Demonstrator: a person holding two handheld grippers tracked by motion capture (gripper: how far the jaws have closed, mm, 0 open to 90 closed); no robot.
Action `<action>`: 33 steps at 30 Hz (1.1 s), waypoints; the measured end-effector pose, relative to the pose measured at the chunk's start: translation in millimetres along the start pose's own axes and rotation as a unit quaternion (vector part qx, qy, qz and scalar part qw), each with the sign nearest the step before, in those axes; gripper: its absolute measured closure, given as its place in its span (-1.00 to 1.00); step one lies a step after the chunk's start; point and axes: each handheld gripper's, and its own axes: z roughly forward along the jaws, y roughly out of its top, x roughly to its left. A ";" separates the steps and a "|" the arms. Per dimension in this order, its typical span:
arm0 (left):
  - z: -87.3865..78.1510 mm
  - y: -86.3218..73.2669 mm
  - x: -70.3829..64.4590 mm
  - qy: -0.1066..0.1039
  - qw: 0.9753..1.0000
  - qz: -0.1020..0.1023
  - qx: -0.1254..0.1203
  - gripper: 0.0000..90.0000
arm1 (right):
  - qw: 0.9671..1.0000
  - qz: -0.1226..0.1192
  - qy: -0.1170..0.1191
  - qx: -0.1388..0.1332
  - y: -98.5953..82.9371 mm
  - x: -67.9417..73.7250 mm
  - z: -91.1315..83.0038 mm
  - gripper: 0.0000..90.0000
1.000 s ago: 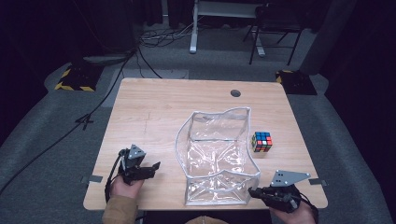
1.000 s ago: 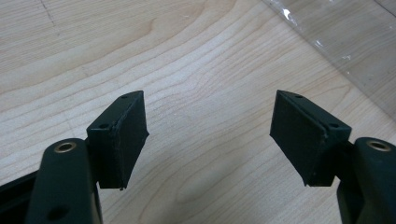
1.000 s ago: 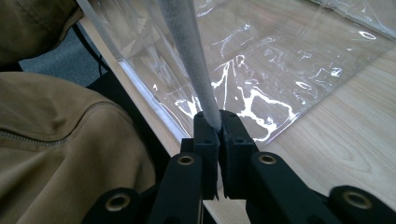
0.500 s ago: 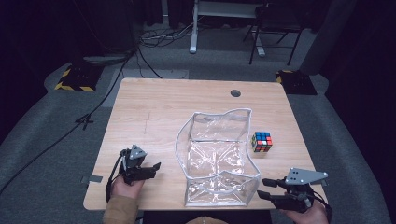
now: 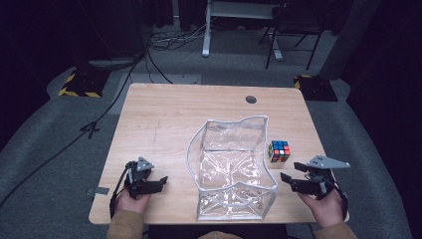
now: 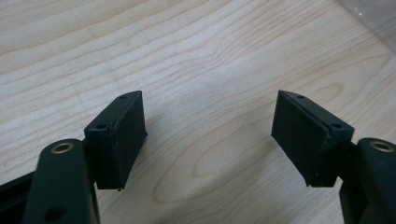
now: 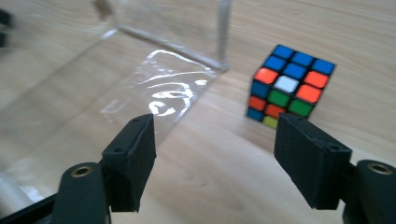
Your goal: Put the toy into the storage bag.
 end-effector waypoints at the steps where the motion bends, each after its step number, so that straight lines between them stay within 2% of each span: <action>1: -0.5 -0.5 0.2 0.003 1.000 0.004 0.001 -0.42 | 1.000 0.004 -0.010 0.002 1.7 -2.0 4.2 -0.42; 2: -0.2 -1.6 0.1 0.006 1.000 0.004 -0.005 -0.42 | 1.000 0.013 -0.020 0.005 3.8 -5.5 9.5 -0.45; 5: -0.6 -3.8 -0.1 0.011 1.000 0.011 -0.007 -0.44 | 0.999 0.039 -0.026 0.014 9.6 -18.7 25.7 -0.46; 9: 0.9 -6.5 -2.4 0.018 0.999 0.023 -0.013 -0.50 | 0.997 0.057 -0.034 0.024 14.7 -31.4 44.2 -0.46; 13: 1.1 -8.3 -3.0 0.017 0.999 0.023 -0.020 -0.54 | 0.995 0.063 -0.063 0.040 18.1 -38.6 60.6 -0.57; 15: 1.1 -8.6 -3.0 0.016 0.999 0.024 -0.019 -0.54 | 0.993 0.074 -0.072 0.048 19.3 -40.8 67.9 -0.59; 19: 1.1 -8.4 -2.8 0.014 0.999 0.024 -0.018 -0.55 | 0.992 0.092 -0.068 0.058 22.3 -42.3 81.9 -0.60; 22: 1.3 -8.5 -2.9 0.015 0.999 0.024 -0.019 -0.55 | 0.991 0.096 -0.073 0.066 23.6 -43.9 90.8 -0.60; 23: 1.3 -8.5 -3.0 0.015 0.999 0.024 -0.019 -0.55 | 0.989 0.103 -0.074 0.071 23.5 -45.2 95.9 -0.56; 29: 1.7 -8.6 -3.1 0.015 0.999 0.023 -0.021 -0.56 | 0.989 0.103 -0.070 0.075 22.9 -48.5 97.5 -0.27; 33: 1.9 -8.5 -3.0 0.017 0.999 0.024 -0.022 -0.56 | 0.991 0.088 -0.062 0.083 21.3 -49.9 92.2 -0.26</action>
